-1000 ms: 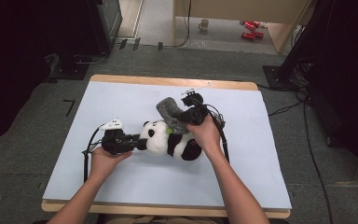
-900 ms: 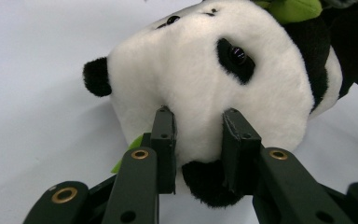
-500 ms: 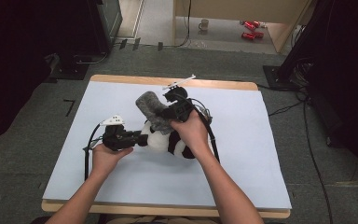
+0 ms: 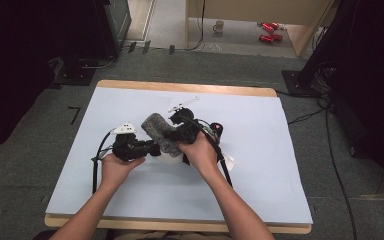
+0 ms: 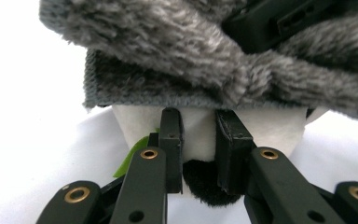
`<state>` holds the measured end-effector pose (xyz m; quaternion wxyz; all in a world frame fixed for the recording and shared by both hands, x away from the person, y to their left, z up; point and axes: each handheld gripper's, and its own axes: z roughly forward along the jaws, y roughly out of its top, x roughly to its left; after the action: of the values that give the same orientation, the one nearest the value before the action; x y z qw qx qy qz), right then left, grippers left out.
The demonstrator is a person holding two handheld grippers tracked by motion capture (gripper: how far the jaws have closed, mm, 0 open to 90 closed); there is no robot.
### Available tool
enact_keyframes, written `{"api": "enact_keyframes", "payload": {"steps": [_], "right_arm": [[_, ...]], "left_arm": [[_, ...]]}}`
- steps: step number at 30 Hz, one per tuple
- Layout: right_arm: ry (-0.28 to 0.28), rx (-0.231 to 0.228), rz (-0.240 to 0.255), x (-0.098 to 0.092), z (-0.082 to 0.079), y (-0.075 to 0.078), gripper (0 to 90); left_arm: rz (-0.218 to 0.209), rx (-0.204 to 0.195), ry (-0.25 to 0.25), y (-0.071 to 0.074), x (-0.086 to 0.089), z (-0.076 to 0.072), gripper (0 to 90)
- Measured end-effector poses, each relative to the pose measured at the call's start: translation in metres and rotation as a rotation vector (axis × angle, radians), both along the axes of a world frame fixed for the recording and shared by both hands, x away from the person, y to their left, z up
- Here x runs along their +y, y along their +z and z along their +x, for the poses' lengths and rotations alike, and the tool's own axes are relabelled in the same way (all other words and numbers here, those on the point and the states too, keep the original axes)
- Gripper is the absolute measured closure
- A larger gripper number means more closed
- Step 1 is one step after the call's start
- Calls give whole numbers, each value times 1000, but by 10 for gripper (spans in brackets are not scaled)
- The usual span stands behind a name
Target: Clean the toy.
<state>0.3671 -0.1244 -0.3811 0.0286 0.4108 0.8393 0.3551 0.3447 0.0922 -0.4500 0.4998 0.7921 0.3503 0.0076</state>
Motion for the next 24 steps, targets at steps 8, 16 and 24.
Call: {"api": "enact_keyframes", "payload": {"steps": [8, 16, 24], "right_arm": [[-45, -32, -48, -24, 2, 10, 775], [-110, -28, -94, -49, 12, 11, 780], [-190, -4, -39, -74, 20, 18, 782]], "left_arm": [[-13, 12, -7, -2, 1, 2, 759], [-11, 7, -25, -5, 4, 3, 758], [-40, 27, -20, -6, 5, 3, 754]]}}
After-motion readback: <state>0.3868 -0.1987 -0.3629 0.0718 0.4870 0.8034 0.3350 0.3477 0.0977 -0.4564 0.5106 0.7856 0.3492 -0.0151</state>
